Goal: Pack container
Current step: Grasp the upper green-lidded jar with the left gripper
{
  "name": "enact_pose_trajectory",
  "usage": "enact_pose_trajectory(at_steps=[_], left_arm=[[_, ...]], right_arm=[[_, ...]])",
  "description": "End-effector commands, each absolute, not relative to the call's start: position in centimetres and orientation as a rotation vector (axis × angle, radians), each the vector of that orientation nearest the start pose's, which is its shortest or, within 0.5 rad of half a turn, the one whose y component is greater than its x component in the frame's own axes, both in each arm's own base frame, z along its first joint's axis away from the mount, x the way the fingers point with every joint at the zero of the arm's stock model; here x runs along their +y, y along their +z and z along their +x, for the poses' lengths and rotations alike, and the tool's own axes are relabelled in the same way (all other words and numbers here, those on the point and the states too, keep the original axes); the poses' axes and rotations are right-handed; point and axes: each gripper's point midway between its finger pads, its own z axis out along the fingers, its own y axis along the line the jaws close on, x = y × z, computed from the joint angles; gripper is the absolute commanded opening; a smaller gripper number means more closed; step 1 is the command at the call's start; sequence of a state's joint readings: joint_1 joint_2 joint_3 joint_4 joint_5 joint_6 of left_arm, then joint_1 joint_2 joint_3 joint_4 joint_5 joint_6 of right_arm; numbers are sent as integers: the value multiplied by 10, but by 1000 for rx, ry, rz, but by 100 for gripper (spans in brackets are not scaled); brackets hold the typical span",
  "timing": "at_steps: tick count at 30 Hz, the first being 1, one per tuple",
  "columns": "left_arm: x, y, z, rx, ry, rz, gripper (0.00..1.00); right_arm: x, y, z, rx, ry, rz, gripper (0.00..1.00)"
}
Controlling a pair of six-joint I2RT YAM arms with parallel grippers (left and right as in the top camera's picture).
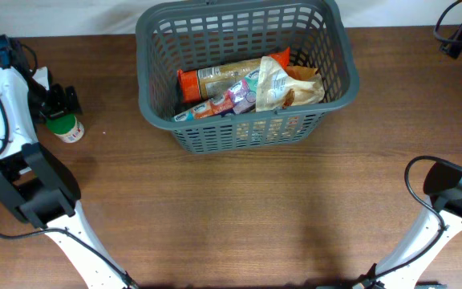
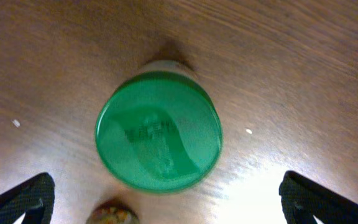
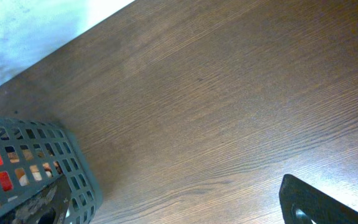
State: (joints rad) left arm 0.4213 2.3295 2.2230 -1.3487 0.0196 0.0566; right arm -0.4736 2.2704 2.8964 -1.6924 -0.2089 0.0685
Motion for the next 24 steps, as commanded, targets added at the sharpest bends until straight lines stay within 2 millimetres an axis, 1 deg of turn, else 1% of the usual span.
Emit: enact_pose_trajectory(at_steps=[1, 4, 9, 13, 16, 17, 21, 22, 24], left_arm=[[197, 75, 443, 2987, -9, -547, 100], [199, 73, 450, 2964, 1, -541, 100], [200, 64, 451, 2973, -8, -543, 98], [198, 43, 449, 3012, -31, -552, 97], [197, 30, 448, 3037, -43, -557, 96], [197, 28, 448, 3038, -45, -558, 96], [197, 20, 447, 3052, -51, -560, 90], [196, 18, 447, 3056, -52, -561, 84], [196, 18, 447, 3056, -52, -561, 81]], right_arm=[[-181, 291, 436, 2540, 149, 628, 99], [-180, 291, 436, 2541, 149, 628, 99], [-181, 291, 436, 2541, 149, 628, 99], [-181, 291, 436, 2540, 149, 628, 99], [-180, 291, 436, 2541, 149, 628, 99], [-180, 291, 436, 2541, 149, 628, 99], [-180, 291, 436, 2541, 149, 627, 99], [-180, 291, 436, 2541, 149, 628, 99], [-181, 291, 436, 2541, 149, 628, 99]])
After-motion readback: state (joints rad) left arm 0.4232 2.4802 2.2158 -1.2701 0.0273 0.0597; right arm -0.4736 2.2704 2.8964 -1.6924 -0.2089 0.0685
